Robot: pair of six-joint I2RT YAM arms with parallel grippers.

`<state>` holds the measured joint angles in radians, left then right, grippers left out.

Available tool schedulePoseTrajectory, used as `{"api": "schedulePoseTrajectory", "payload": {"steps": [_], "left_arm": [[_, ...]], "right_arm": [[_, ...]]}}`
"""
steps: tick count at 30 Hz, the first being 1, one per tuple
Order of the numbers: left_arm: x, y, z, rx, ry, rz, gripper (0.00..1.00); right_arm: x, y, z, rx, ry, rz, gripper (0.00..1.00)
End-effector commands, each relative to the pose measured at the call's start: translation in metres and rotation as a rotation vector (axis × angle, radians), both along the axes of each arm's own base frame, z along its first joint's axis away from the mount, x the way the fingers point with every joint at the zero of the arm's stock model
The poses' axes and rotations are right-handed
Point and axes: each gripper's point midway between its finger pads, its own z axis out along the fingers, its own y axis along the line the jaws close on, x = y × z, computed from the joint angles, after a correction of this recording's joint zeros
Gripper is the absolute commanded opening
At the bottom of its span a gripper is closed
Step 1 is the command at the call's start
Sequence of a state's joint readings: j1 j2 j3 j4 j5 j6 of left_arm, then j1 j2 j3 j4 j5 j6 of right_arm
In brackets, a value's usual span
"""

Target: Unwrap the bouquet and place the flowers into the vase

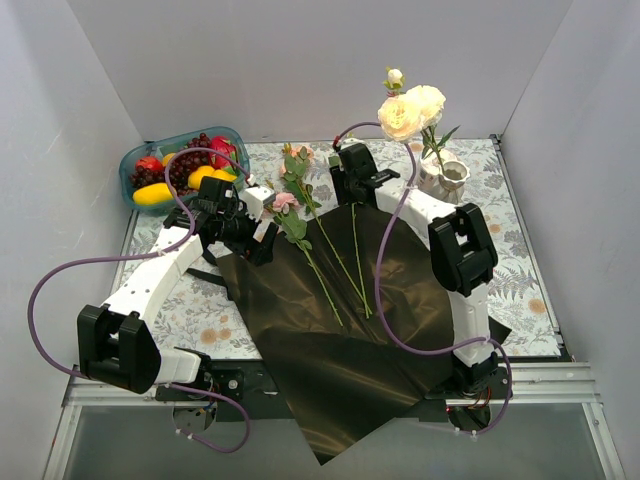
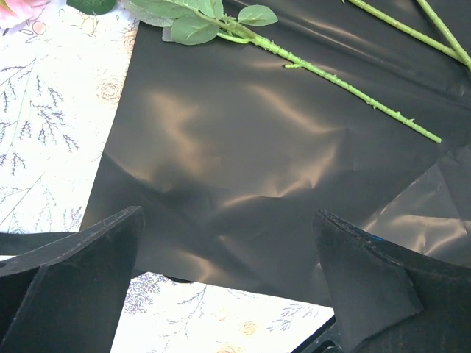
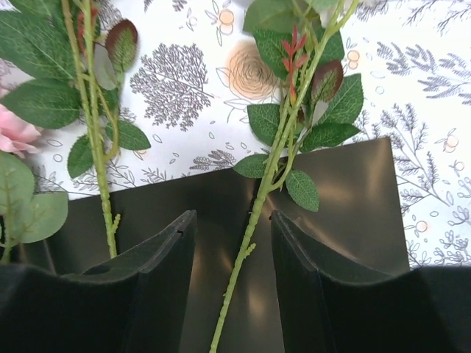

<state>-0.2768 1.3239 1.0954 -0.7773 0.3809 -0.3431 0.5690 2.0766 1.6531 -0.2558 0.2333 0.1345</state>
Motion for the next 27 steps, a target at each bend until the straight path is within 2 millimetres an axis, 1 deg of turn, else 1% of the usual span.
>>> {"api": "schedulePoseTrajectory", "payload": {"steps": [1, 5, 8, 10, 14, 15, 22, 24, 27], "left_arm": [[0.003, 0.002, 0.012, -0.008, -0.058, -0.005, 0.98], [0.003, 0.003, 0.013, -0.007, -0.057, -0.004, 0.98], [0.002, 0.003, 0.013, -0.005, -0.056, -0.005, 0.98], [0.002, 0.003, 0.014, -0.008, -0.062, -0.008, 0.98], [0.001, 0.005, 0.011, -0.003, -0.06, -0.007, 0.98], [0.001, 0.005, 0.011, -0.002, -0.062, -0.008, 0.98], [0.0, 0.006, 0.012, 0.001, -0.07, -0.01, 0.98], [0.0, 0.007, 0.012, 0.001, -0.072, -0.007, 0.98], [0.0, 0.007, 0.011, -0.002, -0.069, -0.011, 0.98]], "right_arm": [[-0.002, -0.008, -0.021, -0.014, 0.049, -0.035, 0.52], [0.0, -0.009, -0.038, -0.026, 0.077, -0.051, 0.52], [0.0, -0.014, -0.047, -0.046, 0.092, -0.067, 0.51], [0.0, -0.019, -0.05, -0.06, 0.092, -0.08, 0.51], [0.003, -0.022, -0.054, -0.067, 0.092, -0.087, 0.52], [0.005, -0.022, -0.053, -0.065, 0.09, -0.088, 0.52], [0.008, -0.017, -0.07, -0.066, 0.121, -0.083, 0.52], [0.008, -0.017, -0.074, -0.063, 0.131, -0.084, 0.51], [0.007, -0.015, -0.078, -0.052, 0.14, -0.081, 0.47]]}}
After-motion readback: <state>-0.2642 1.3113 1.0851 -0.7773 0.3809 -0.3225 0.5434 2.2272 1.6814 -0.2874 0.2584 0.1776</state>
